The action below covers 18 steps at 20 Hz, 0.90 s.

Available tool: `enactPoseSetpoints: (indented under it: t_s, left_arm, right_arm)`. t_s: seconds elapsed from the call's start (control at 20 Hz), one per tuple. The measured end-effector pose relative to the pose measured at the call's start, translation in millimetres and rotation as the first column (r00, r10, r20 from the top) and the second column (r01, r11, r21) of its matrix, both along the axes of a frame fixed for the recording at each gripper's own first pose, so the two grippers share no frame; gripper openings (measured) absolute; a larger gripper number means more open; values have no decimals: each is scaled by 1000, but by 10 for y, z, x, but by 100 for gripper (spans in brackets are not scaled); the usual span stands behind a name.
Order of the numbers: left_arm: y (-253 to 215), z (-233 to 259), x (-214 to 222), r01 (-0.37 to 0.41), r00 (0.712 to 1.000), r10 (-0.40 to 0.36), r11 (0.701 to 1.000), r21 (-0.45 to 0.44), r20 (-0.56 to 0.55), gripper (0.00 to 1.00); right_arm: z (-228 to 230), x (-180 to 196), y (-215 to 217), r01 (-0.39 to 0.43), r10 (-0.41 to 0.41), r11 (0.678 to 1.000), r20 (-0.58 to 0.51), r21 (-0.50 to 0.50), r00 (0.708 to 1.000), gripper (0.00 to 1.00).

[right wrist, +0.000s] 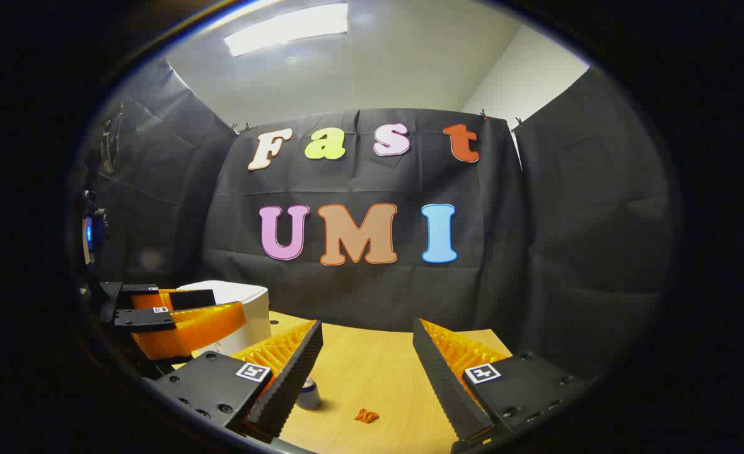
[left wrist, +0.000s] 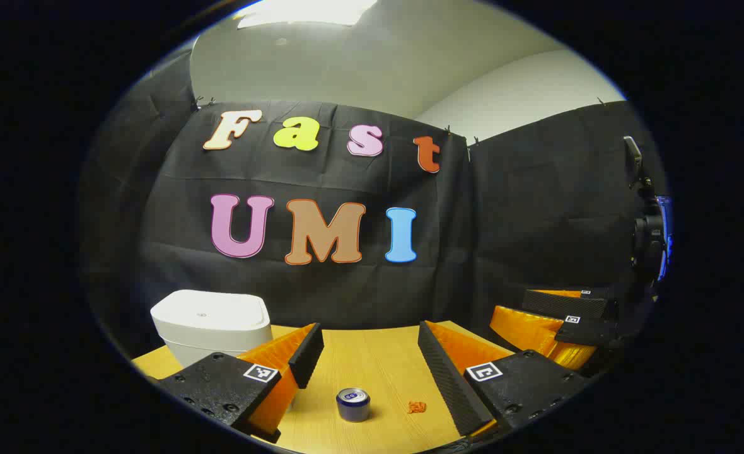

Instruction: Press the lid of the desktop garbage bin to open it, pick up the crumpled paper on the desktop and throw it into the bin, then pick up the pop can on the desktop and drop it into the bin, and finally close the garbage bin lid.

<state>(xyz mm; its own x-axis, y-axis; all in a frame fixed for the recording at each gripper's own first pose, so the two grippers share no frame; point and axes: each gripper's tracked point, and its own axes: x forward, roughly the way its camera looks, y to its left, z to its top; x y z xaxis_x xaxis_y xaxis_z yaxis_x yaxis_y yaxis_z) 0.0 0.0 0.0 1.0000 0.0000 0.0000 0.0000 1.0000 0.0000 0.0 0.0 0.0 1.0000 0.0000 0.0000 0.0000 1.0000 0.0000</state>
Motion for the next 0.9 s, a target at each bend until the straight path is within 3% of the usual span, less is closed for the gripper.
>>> enactPoseSetpoints:
  t_s: [0.9]
  left_arm:
    - [120, -80, -89, -36, 999, 36, 999, -39, -23, 93]
  right_arm:
    - [-113, -82, 35, 2, -2, 1000, -40, -6, 999, 96]
